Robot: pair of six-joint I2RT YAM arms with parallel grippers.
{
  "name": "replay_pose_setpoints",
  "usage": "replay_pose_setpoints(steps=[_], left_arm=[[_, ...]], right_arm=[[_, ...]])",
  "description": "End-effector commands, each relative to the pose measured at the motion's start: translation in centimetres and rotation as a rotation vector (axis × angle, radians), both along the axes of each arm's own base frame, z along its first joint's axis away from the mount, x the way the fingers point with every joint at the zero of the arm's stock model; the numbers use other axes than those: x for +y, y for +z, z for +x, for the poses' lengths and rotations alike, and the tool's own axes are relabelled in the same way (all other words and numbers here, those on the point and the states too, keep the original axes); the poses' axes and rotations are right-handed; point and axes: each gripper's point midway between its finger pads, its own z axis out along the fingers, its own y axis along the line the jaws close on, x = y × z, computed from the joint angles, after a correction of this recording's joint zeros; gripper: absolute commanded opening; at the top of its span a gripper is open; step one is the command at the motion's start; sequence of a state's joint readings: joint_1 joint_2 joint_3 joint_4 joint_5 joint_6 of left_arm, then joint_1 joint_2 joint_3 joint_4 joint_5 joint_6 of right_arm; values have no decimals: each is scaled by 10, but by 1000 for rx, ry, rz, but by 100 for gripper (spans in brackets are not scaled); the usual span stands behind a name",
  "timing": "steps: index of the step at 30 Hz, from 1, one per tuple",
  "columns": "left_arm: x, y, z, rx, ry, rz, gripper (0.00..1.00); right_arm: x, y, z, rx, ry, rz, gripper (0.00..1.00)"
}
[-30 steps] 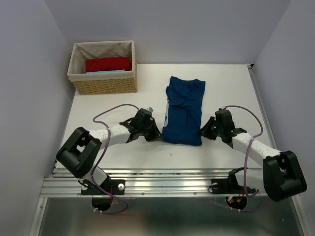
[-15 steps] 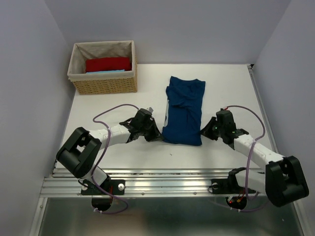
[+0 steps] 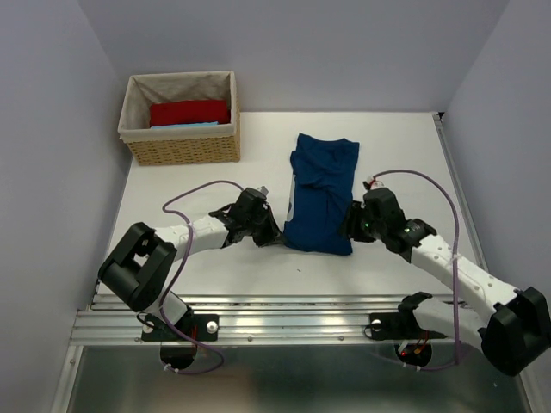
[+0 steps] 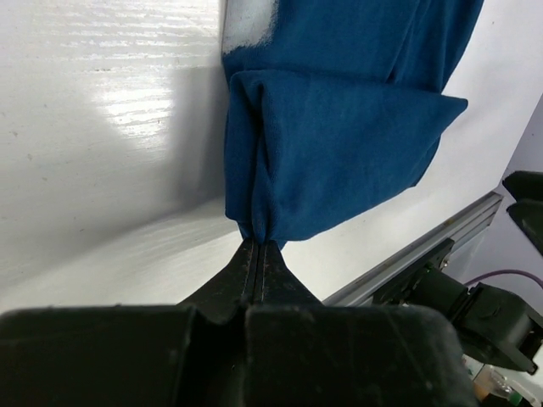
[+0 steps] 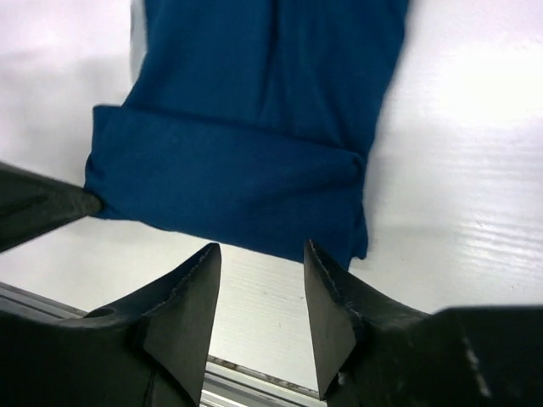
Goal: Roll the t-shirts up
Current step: Roll the T-shirt to the center of the board.
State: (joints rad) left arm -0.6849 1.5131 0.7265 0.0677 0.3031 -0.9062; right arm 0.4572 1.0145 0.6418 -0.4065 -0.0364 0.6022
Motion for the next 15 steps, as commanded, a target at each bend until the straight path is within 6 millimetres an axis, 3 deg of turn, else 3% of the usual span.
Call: replay_pose_setpoints(steps=[1,8,15], left_arm=[[-6,33,15,-67,-5,-42,0],[8,34,30,-78,15,-22,0],[12,28,38,-73,15,-10,0]], right_arm=[[20,20,4,-97,165,-174,52],[73,18,-4,-211,416,-333,62],[93,7,-5,-288,531,-520,64]])
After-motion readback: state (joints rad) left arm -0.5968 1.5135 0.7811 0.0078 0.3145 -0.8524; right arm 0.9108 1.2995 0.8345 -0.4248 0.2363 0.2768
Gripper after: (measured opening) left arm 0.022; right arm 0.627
